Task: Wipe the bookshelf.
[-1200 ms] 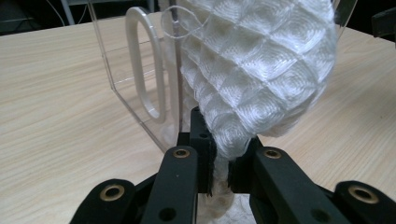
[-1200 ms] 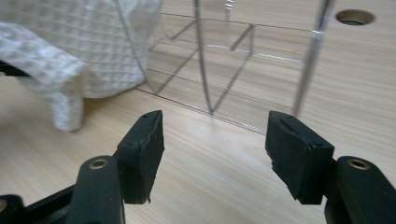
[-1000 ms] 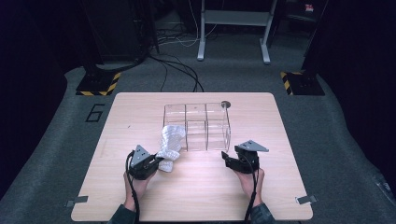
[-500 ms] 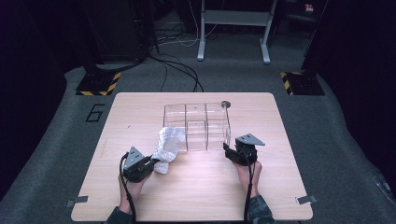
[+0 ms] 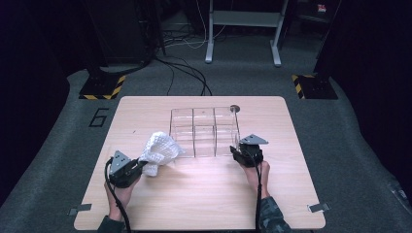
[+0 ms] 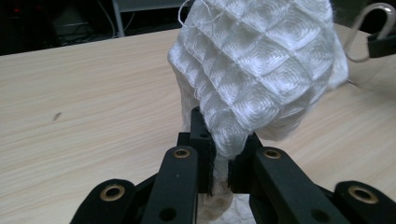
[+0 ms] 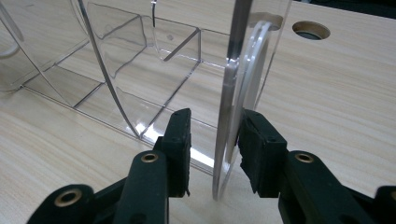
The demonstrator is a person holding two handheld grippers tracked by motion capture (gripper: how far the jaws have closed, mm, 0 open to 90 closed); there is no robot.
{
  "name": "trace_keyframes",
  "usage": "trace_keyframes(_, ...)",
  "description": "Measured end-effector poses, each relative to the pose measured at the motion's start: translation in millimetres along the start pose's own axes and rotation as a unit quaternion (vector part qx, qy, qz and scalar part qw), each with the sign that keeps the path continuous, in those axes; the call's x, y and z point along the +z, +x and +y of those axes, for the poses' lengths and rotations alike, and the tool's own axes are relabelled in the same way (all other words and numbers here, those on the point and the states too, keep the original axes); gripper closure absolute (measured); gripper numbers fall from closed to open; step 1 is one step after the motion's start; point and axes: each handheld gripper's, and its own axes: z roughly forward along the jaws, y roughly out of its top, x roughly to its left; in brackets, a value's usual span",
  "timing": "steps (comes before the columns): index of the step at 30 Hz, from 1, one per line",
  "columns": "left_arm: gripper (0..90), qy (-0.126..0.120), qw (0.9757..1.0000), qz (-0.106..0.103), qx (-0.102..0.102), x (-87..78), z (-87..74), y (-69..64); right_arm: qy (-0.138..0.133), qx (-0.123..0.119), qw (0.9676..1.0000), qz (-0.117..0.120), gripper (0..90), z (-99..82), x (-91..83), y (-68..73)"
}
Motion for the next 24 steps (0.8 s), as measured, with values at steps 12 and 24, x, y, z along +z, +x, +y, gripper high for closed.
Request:
trace_keyframes(12, 84.1, 0.020, 0.9985, 0.050, 0.010, 7.9, 19.1, 21.6, 0.026, -0.008, 0.9995, 0.017, 72.7, 3.3, 5.6, -7.0)
trace_keyframes(24, 84.1, 0.065, 0.9967, 0.047, 0.014, 34.2, 54.0, 35.0, 0.035, -0.005, 0.9992, 0.015, 75.9, 5.0, 6.1, -7.8)
